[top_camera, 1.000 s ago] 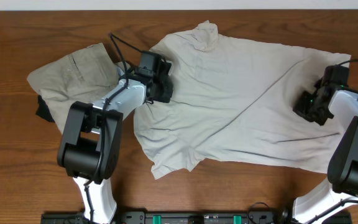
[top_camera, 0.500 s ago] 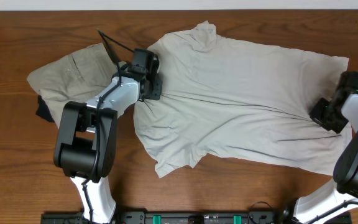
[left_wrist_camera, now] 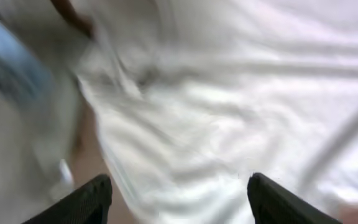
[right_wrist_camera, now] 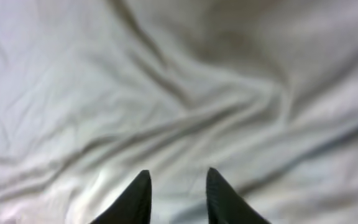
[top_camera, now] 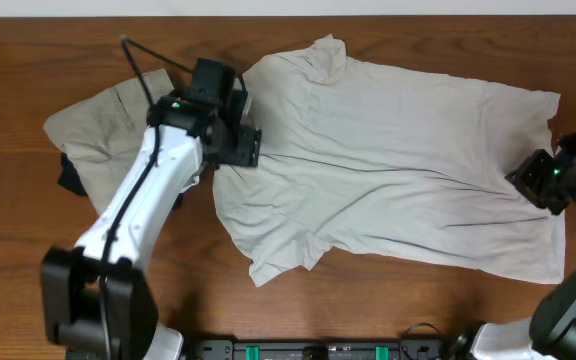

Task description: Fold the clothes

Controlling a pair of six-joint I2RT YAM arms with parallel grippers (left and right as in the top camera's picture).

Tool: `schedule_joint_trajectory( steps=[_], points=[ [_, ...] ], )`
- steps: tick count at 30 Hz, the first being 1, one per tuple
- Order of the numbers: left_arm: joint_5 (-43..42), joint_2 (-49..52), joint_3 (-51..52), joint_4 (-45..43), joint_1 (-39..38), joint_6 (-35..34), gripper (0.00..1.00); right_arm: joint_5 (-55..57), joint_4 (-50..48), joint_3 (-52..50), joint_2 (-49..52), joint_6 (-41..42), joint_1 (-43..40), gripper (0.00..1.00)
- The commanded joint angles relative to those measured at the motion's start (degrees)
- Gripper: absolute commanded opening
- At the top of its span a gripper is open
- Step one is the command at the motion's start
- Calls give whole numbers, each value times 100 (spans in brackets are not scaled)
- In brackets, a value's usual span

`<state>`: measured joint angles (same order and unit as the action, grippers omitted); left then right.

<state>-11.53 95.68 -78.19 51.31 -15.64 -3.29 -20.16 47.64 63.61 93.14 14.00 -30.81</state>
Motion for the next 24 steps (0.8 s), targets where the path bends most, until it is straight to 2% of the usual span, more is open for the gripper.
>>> schedule_joint_trajectory(
  steps=[1,4,8,17,20,22,23,24],
  points=[
    [-459,170,223,479,-125,-352,72,-153,356,28,-24,-109,17,33],
    [-459,240,667,671,-205,-459,71,284,660,-26,-24,-125,83,34],
    [-459,243,1508,422,-234,-605,71,415,833,-57,-24,-223,94,34],
    [-450,264,2990,-887,-223,-671,71,404,896,-57,-24,-227,94,34],
    [-428,323,3195,-966,-212,-743,50,407,940,-57,-24,-227,94,33],
    [-227,334,3235,-876,-212,-984,26,409,955,-57,-24,-227,94,33],
    [-52,332,3235,-787,-212,-1191,19,409,960,-57,-24,-227,94,33],
    [72,332,3235,-706,-201,-1329,7,411,960,-57,-24,-229,94,33]
  ],
)
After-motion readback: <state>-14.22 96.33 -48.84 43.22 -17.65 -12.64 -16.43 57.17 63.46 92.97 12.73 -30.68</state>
